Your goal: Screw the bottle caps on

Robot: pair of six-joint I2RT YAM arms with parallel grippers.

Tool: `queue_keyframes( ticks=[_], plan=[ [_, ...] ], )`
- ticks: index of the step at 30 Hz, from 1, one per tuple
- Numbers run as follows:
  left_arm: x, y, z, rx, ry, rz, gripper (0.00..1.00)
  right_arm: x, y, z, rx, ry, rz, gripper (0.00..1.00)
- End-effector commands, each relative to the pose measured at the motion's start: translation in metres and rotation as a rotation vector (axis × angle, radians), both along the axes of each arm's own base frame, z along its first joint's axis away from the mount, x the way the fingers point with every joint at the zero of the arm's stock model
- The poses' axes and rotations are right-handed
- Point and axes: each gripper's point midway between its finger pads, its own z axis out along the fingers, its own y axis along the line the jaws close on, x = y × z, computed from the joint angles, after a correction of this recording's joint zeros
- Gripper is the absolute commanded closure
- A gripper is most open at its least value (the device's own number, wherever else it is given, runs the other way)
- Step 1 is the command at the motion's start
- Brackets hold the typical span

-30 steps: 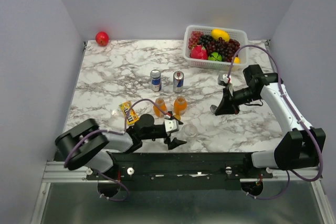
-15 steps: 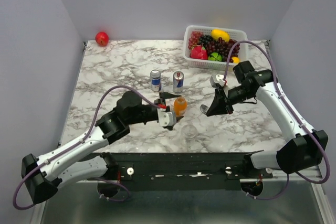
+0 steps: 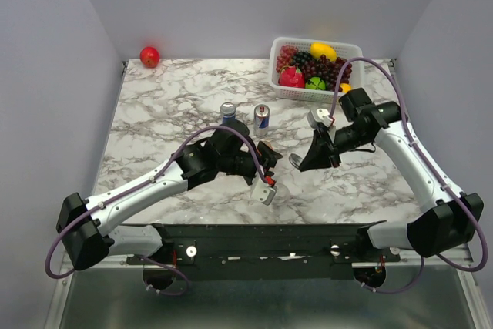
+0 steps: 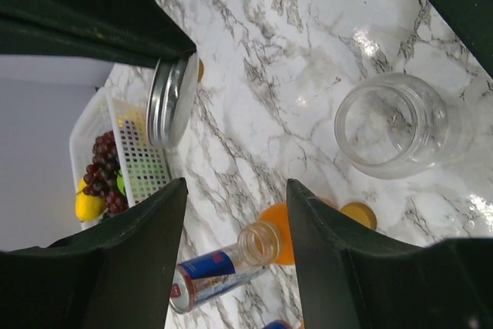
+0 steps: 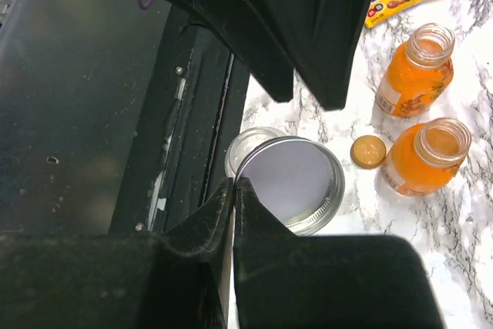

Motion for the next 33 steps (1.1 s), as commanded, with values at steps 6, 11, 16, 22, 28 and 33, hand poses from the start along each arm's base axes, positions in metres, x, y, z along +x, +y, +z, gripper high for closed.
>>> queue_keyframes(
  ticks=[6, 11, 16, 22, 28, 33],
  plan=[
    [0.005, -0.029, 0.031, -0.150, -0.057, 0.047, 0.43, -0.038, -0.006, 0.001, -0.044, 0.192, 0.025, 0.90],
    [-0.003, -0.030, 0.026, -0.128, -0.072, -0.012, 0.46, -0.036, -0.002, 0.005, -0.030, 0.170, 0.043, 0.90],
    [-0.004, -0.033, 0.025, -0.138, -0.083, -0.015, 0.50, -0.034, 0.001, 0.007, -0.031, 0.170, 0.052, 0.90],
    [-0.010, -0.037, 0.019, -0.113, -0.084, -0.070, 0.67, -0.034, 0.004, 0.009, -0.031, 0.167, 0.066, 0.90],
    [-0.017, -0.035, 0.010, -0.083, -0.060, -0.111, 0.83, -0.033, 0.004, 0.009, -0.040, 0.160, 0.063, 0.90],
    [-0.013, -0.033, 0.006, -0.070, 0.032, -0.055, 0.91, -0.017, -0.001, 0.021, -0.084, 0.071, 0.022, 0.71]
  ],
)
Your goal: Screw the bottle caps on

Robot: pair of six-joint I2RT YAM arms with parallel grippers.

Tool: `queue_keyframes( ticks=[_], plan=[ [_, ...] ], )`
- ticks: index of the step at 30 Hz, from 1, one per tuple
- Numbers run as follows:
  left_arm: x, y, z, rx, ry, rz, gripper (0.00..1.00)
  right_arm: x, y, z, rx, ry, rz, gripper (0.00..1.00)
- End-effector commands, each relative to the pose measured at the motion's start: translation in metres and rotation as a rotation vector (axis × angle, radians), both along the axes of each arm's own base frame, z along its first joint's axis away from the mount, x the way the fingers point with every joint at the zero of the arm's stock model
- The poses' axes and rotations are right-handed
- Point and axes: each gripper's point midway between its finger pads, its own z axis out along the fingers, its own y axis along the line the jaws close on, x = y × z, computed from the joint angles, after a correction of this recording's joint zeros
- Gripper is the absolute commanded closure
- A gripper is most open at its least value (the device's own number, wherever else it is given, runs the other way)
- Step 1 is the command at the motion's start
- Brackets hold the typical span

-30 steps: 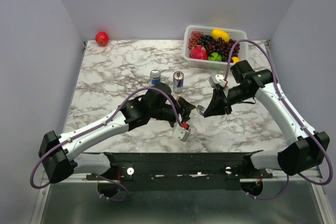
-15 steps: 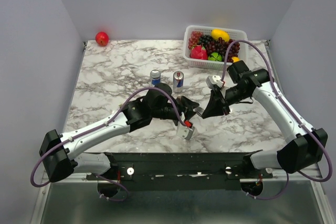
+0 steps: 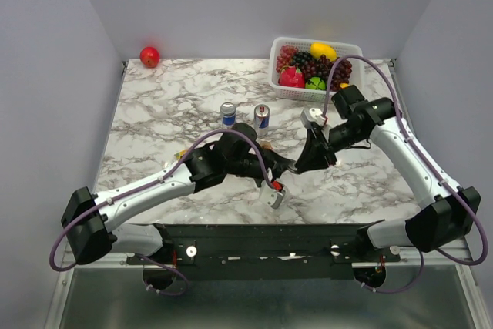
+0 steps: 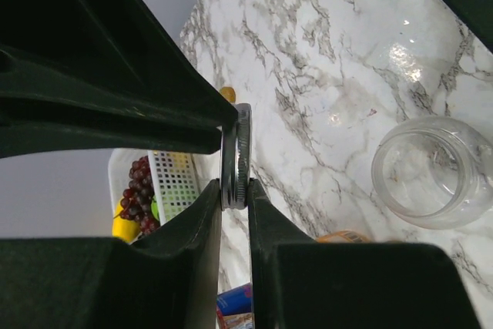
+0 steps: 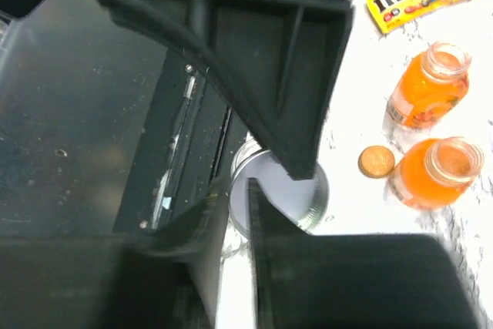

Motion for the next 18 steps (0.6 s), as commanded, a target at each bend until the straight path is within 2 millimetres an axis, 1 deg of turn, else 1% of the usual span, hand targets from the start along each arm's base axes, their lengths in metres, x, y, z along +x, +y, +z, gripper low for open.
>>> queue_keyframes(
  ticks=[1, 2, 3, 4, 5, 6, 7, 8, 9, 10, 11, 12, 13, 14, 15, 16, 18],
  plan=[
    [-0.002, -0.002, -0.004, 0.020, 0.147, 0.017, 0.93, -0.007, -0.013, 0.026, -0.064, 0.037, -0.046, 0.66],
    [-0.003, -0.001, -0.005, 0.021, 0.247, 0.053, 0.94, -0.002, -0.015, 0.032, -0.062, 0.035, -0.079, 0.45],
    [0.007, 0.002, -0.004, 0.019, 0.306, 0.095, 0.94, 0.013, -0.022, 0.040, -0.042, -0.017, -0.143, 0.27],
    [0.014, 0.001, -0.001, 0.010, 0.362, 0.124, 0.94, 0.023, -0.025, 0.049, -0.030, -0.050, -0.184, 0.17],
    [0.014, 0.002, 0.000, -0.003, 0.510, 0.172, 0.94, 0.028, -0.030, 0.053, -0.034, -0.055, -0.231, 0.00],
    [0.020, 0.002, 0.002, -0.022, 0.580, 0.206, 0.94, 0.039, -0.033, 0.064, -0.010, -0.165, -0.271, 0.00],
    [0.039, 0.004, 0.010, -0.067, 0.653, 0.266, 0.94, 0.044, -0.039, 0.056, -0.046, -0.220, -0.310, 0.00],
    [0.046, 0.005, 0.014, -0.089, 0.730, 0.294, 0.94, 0.045, -0.042, 0.052, -0.045, -0.274, -0.332, 0.00],
    [0.045, 0.005, 0.017, -0.101, 0.885, 0.322, 0.94, 0.067, -0.040, 0.065, 0.015, -0.456, -0.366, 0.00],
    [0.061, 0.006, 0.023, -0.132, 0.941, 0.349, 0.94, 0.058, -0.050, 0.089, 0.052, -0.650, -0.434, 0.00],
    [0.064, 0.005, 0.026, -0.146, 0.997, 0.358, 0.94, 0.063, -0.054, 0.052, 0.037, -0.620, -0.499, 0.00],
    [0.064, 0.004, 0.030, -0.153, 1.072, 0.352, 0.94, 0.073, -0.053, 0.085, 0.138, -0.851, -0.537, 0.00],
    [0.071, 0.000, 0.034, -0.182, 1.181, 0.378, 0.94, 0.073, -0.056, 0.083, 0.148, -0.934, -0.560, 0.00],
    [0.075, 0.002, 0.033, -0.191, 1.244, 0.401, 0.94, 0.062, -0.058, 0.093, 0.172, -1.075, -0.539, 0.00],
    [0.077, 0.000, 0.037, -0.213, 1.271, 0.395, 0.94, 0.056, -0.050, 0.084, 0.181, -1.097, -0.499, 0.00],
    [0.078, -0.003, 0.039, -0.233, 1.322, 0.399, 0.94, 0.059, -0.051, 0.081, 0.158, -1.115, -0.514, 0.00],
    [0.077, -0.006, 0.041, -0.246, 1.374, 0.395, 0.94, 0.062, -0.046, 0.080, 0.143, -1.094, -0.516, 0.03]
  ],
)
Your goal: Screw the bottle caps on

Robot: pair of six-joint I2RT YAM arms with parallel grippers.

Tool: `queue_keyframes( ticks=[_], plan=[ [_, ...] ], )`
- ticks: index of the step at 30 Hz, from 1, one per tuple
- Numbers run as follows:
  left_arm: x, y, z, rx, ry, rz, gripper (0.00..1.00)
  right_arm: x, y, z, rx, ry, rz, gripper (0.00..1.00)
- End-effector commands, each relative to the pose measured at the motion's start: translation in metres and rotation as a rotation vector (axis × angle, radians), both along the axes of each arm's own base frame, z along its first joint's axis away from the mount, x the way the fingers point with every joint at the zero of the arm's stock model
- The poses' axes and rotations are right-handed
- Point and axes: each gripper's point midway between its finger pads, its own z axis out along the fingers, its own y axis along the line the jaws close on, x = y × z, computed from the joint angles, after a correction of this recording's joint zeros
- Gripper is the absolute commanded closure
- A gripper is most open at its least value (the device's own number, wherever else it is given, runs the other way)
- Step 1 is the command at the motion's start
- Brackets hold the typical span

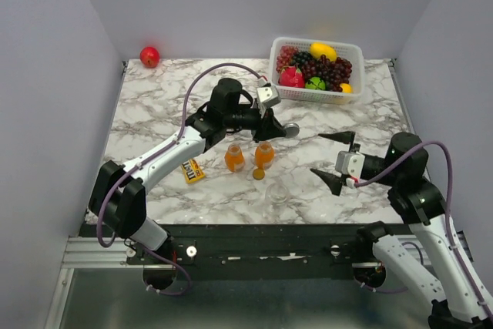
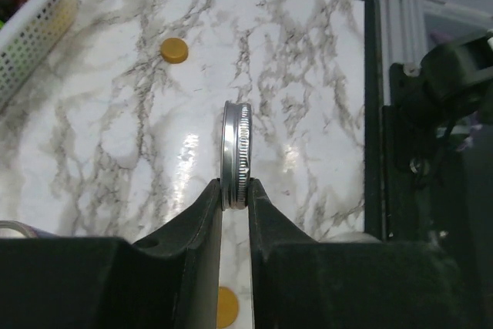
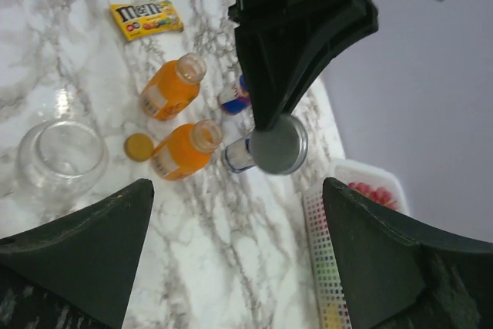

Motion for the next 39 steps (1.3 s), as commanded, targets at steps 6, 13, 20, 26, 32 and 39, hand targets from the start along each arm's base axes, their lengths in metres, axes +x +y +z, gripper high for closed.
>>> queue_keyframes(
  ticks=[6, 13, 20, 26, 32, 39],
  plan=[
    [-0.022, -0.023, 0.029, -0.175, 0.374, -0.047, 0.94, 0.048, 0.017, 0.013, -0.027, -0.170, -0.074, 0.11],
    [-0.021, -0.027, 0.032, -0.185, 0.412, -0.057, 0.94, 0.052, 0.028, -0.011, -0.094, -0.145, -0.032, 0.12],
    [-0.022, -0.028, 0.028, -0.179, 0.461, -0.047, 0.93, 0.059, 0.037, -0.019, -0.106, -0.139, -0.031, 0.20],
    [-0.023, -0.028, 0.025, -0.176, 0.468, -0.050, 0.93, 0.068, 0.042, -0.020, -0.099, -0.121, -0.058, 0.29],
    [-0.023, -0.028, 0.024, -0.177, 0.477, -0.050, 0.93, 0.078, 0.037, -0.022, -0.126, -0.144, -0.103, 0.28],
    [-0.021, -0.026, 0.021, -0.175, 0.475, -0.039, 0.93, 0.085, 0.029, -0.026, -0.135, -0.118, -0.166, 0.30]
  ],
)
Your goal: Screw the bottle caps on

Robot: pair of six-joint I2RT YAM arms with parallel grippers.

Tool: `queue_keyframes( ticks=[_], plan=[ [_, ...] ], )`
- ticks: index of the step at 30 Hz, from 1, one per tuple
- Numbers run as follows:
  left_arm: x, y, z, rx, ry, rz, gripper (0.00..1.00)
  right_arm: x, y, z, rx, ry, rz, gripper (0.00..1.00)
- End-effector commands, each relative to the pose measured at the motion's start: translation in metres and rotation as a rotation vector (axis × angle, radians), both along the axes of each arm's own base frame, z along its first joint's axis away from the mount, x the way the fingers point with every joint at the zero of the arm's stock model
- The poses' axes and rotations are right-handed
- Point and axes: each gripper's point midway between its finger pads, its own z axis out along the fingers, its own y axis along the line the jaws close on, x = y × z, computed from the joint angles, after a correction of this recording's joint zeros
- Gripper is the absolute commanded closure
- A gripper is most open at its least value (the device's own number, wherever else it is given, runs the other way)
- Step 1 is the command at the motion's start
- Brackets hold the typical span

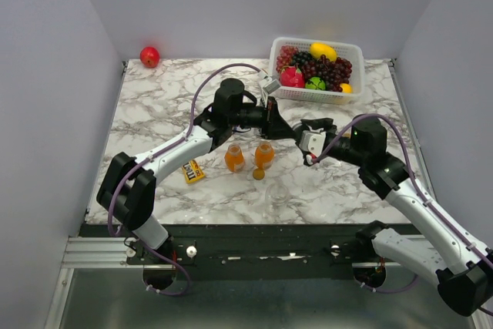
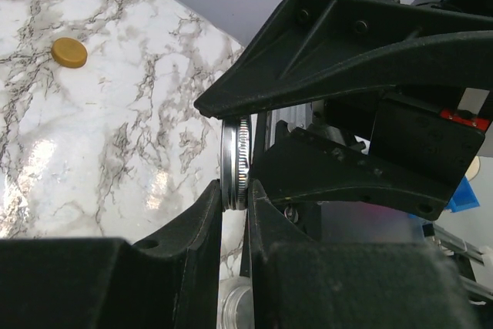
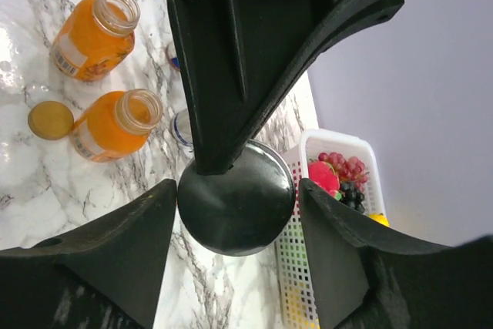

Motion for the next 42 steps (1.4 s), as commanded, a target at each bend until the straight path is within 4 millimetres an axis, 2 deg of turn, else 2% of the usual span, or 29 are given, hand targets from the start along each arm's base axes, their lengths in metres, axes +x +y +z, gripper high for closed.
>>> queue_keyframes(
  ticks=[1, 9, 12, 13, 14, 15, 16, 19, 20, 22, 24, 25, 26, 27, 28, 29, 31, 32, 34, 36, 42],
  plan=[
    [-0.003, 0.001, -0.001, -0.010, 0.000, -0.022, 0.93, 0.005, -0.006, 0.001, 0.007, 0.006, -0.057, 0.31],
    [0.002, 0.001, -0.002, -0.007, -0.002, -0.012, 0.93, -0.004, -0.006, 0.001, 0.010, 0.024, -0.034, 0.48],
    [0.008, 0.001, -0.004, 0.009, -0.001, 0.027, 0.66, -0.008, -0.005, 0.003, 0.012, 0.042, -0.018, 0.54],
    [0.010, 0.003, -0.004, 0.016, -0.010, 0.039, 0.53, -0.010, -0.004, 0.003, 0.013, 0.055, -0.012, 0.55],
    [0.012, 0.004, -0.002, 0.019, -0.030, 0.052, 0.45, -0.012, -0.003, 0.010, 0.017, 0.056, -0.002, 0.55],
    [0.022, 0.008, -0.003, 0.041, -0.055, 0.112, 0.36, -0.018, -0.004, 0.002, -0.009, 0.098, 0.012, 0.56],
    [0.026, 0.016, -0.002, 0.074, -0.106, 0.139, 0.02, -0.025, 0.001, -0.003, -0.018, 0.137, 0.056, 0.56],
    [0.051, 0.053, 0.001, 0.150, -0.236, 0.260, 0.01, -0.055, 0.006, -0.010, -0.056, 0.250, 0.181, 0.56],
    [0.066, 0.075, -0.004, 0.188, -0.261, 0.322, 0.02, -0.064, 0.008, -0.016, -0.074, 0.293, 0.227, 0.56],
    [0.075, 0.107, -0.009, 0.254, -0.308, 0.406, 0.01, -0.094, 0.010, -0.021, -0.105, 0.395, 0.348, 0.55],
    [0.094, 0.146, -0.012, 0.313, -0.360, 0.515, 0.01, -0.113, 0.009, -0.039, -0.162, 0.533, 0.418, 0.55],
    [0.097, 0.161, -0.005, 0.317, -0.380, 0.562, 0.01, -0.117, 0.011, -0.039, -0.175, 0.565, 0.444, 0.55],
    [0.097, 0.171, -0.013, 0.334, -0.378, 0.577, 0.01, -0.124, 0.013, -0.043, -0.192, 0.595, 0.478, 0.55],
    [0.100, 0.183, -0.013, 0.339, -0.387, 0.606, 0.01, -0.132, 0.015, -0.052, -0.220, 0.646, 0.505, 0.55],
    [0.097, 0.189, -0.005, 0.328, -0.411, 0.623, 0.01, -0.134, 0.017, -0.054, -0.228, 0.658, 0.518, 0.55],
    [0.094, 0.192, -0.013, 0.336, -0.405, 0.628, 0.01, -0.137, 0.020, -0.055, -0.223, 0.666, 0.537, 0.55],
    [0.087, 0.200, -0.006, 0.309, -0.416, 0.656, 0.01, -0.141, 0.028, -0.058, -0.227, 0.672, 0.568, 0.55],
    [0.081, 0.201, -0.015, 0.308, -0.393, 0.646, 0.01, -0.143, 0.030, -0.062, -0.231, 0.682, 0.578, 0.55],
    [0.069, 0.203, -0.014, 0.294, -0.396, 0.642, 0.01, -0.149, 0.037, -0.070, -0.250, 0.704, 0.613, 0.56],
    [0.059, 0.206, -0.027, 0.306, -0.377, 0.635, 0.01, -0.154, 0.042, -0.077, -0.260, 0.712, 0.635, 0.56],
    [0.041, 0.215, -0.039, 0.307, -0.349, 0.646, 0.01, -0.148, 0.056, -0.095, -0.292, 0.691, 0.618, 0.56]
  ],
)
